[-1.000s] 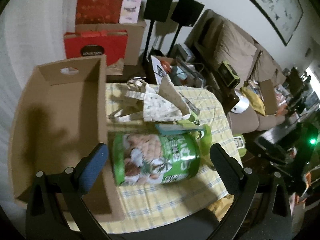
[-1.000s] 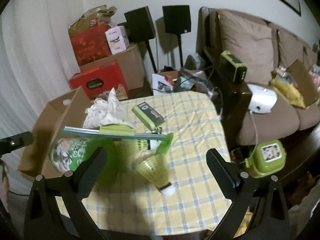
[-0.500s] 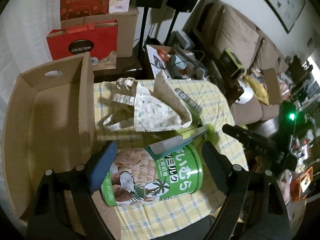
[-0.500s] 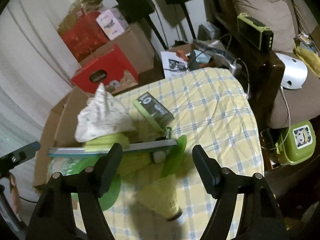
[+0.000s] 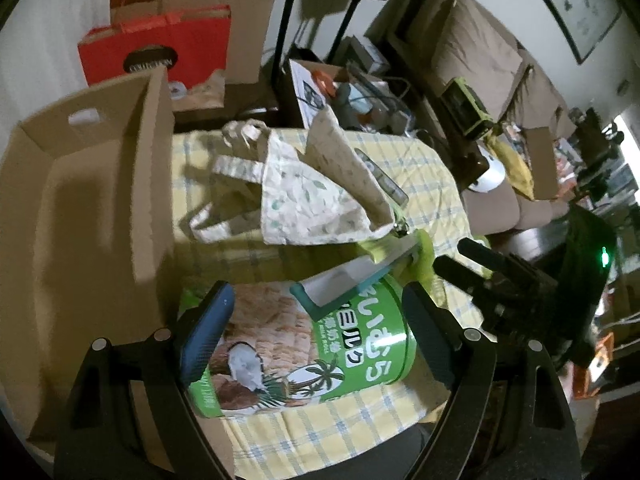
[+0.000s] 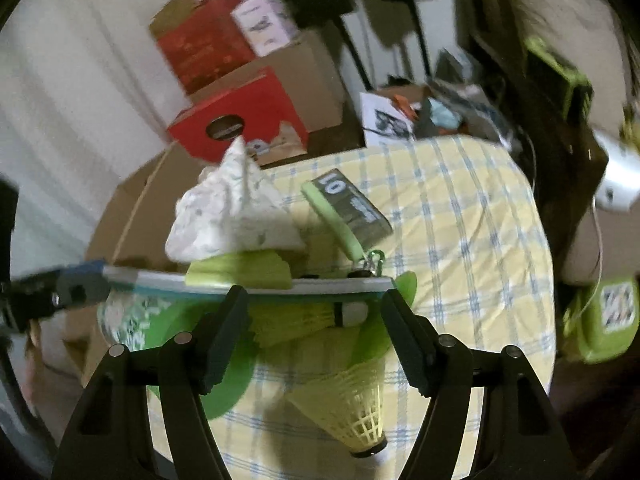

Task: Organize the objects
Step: 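Move the right tool to the green scraper and close on its edge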

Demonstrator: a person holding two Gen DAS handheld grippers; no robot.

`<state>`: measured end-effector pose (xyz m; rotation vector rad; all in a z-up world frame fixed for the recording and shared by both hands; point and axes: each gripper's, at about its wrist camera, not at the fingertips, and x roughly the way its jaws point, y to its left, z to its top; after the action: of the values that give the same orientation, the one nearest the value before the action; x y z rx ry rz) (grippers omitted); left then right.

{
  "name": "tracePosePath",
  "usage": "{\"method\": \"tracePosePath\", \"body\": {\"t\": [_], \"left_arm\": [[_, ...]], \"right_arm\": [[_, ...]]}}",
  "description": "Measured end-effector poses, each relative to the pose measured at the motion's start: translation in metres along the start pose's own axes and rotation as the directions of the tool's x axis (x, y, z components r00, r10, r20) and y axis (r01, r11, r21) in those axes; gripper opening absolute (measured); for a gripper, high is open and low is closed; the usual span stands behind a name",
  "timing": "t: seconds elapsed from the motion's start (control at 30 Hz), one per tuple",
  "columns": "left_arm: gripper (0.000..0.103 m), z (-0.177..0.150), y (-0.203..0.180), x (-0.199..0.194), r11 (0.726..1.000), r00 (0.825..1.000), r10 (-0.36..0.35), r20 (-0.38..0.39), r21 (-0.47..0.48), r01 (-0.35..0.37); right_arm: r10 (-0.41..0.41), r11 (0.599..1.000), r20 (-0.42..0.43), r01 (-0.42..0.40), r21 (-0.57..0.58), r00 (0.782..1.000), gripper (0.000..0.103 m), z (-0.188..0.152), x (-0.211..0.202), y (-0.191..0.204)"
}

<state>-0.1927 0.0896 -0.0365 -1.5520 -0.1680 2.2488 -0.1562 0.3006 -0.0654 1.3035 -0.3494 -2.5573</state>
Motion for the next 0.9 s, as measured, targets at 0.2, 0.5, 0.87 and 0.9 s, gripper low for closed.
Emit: {"method": "tracePosePath", "body": {"t": [0.2,0.5,0.87,0.9], "left_arm": [[0.074,0.002,0.001,0.011,0.998,0.998,-0.05,-0.036,-0.036,0.049],[0.058,0.008,0.002,0.019,0.989,0.991,-0.12,-0.06,-0.089,0.115],[0.018,0.016,0.007,0.025,0.964,0.973,-0.222,-0.061,-0.162,0.21],[0.016,0.017,0.007,0.025,0.963,0.972,-0.227,-0.058,-0.164,0.215]], "right_arm": [[-0.069,0.979,0.022,0.072,-0.188,0.997,0.072,-0.01,0.003,0.031],[-0.146,0.921,0.04,0.151,-0.359,0.988,0.063,-0.016,0.022,0.055],[-0.167,0.894,0.028,0.164,-0.416,0.986,0.055,-0.009,0.04,0.056],[-0.17,0.892,0.025,0.164,-0.421,0.985,0.055,-0.009,0.041,0.057]]}}
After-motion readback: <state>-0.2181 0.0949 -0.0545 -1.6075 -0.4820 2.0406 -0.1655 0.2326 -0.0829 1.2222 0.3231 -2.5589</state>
